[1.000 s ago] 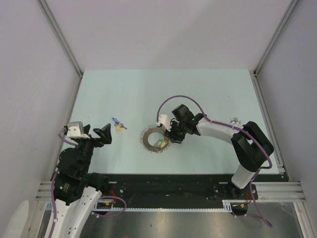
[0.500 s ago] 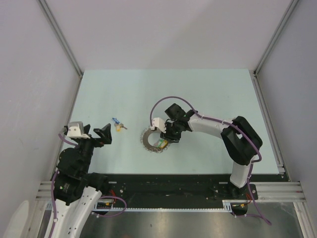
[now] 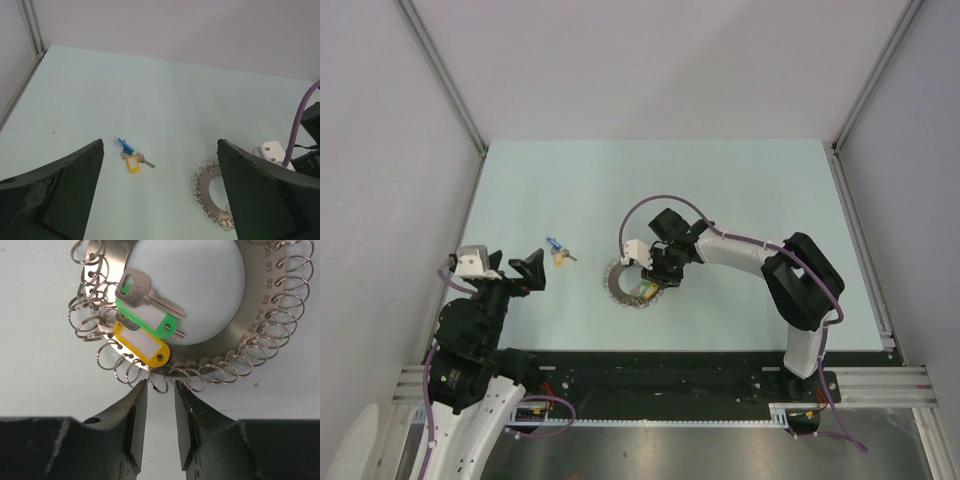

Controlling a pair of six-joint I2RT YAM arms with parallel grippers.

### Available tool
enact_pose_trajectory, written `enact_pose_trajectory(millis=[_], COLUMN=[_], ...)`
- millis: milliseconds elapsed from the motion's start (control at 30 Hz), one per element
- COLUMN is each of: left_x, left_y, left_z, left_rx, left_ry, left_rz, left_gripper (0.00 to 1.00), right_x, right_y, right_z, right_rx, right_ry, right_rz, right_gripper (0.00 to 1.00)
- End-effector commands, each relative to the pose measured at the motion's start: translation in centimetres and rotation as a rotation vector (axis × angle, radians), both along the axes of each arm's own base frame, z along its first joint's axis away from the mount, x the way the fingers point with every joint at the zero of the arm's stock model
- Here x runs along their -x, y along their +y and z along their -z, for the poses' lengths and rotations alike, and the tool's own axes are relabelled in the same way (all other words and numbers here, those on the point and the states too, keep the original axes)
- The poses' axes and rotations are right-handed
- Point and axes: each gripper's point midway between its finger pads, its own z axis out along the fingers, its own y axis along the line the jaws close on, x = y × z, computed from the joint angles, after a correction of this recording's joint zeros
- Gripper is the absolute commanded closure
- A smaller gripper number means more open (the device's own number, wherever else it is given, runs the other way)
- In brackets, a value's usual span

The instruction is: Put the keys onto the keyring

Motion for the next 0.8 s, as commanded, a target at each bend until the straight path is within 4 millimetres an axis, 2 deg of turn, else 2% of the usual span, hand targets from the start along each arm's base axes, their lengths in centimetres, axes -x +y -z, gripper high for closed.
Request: enact_pose_trajectory(millis=[0,333,433,467,500,533,700,767], left_x=[-0.1,-0.2,-0.2,-0.2,-0.2,-0.2,-0.2,-0.2], left_y=[-0.5,-0.6,-0.6,-0.7,-0.7,-0.7,-0.7,-0.9], left_z=[-0.5,-0.5,-0.5,-0.4,-0.4,-0.4,-0.5,-0.6], left_rx=[-0.01,-0.011,-0.013,-0.013,-0.013,-0.012,-0.013,-0.014], left_ry=[-0.024,-0.022,-0.021,-0.02,-0.02,-0.02,-0.021,-0.025], left_rz=[0.032,0.035,0.037,0.038,0.038,0.04,0.043,0.053], left_gripper=[0.0,0.0,0.0,0.0,0.0,0.0,0.0,0.0], right_x=[0.0,0.3,0.3,0.2,0.2,0.1,0.0,0.0], right_y=[0.7,0.6,0.6,0.5,0.4,0.5,0.8,1.0], right_z=[-0.2,0.2,0.1,0.0,-0.3,-0.5,-2.7,-4.5], right_rx=[-0.011,-0.006,-0.005,-0.005,-0.009,-0.014,-0.059,-0.095], right_ry=[0.019,0.056,0.066,0.066,0.065,0.062,0.034,0.016], right_rz=[-0.036,-0.044,-0.04,-0.037,-0.034,-0.032,-0.013,0.004], right_gripper=[0.68,0.74,0.83,0.91,0.99,1.0,1.0,1.0])
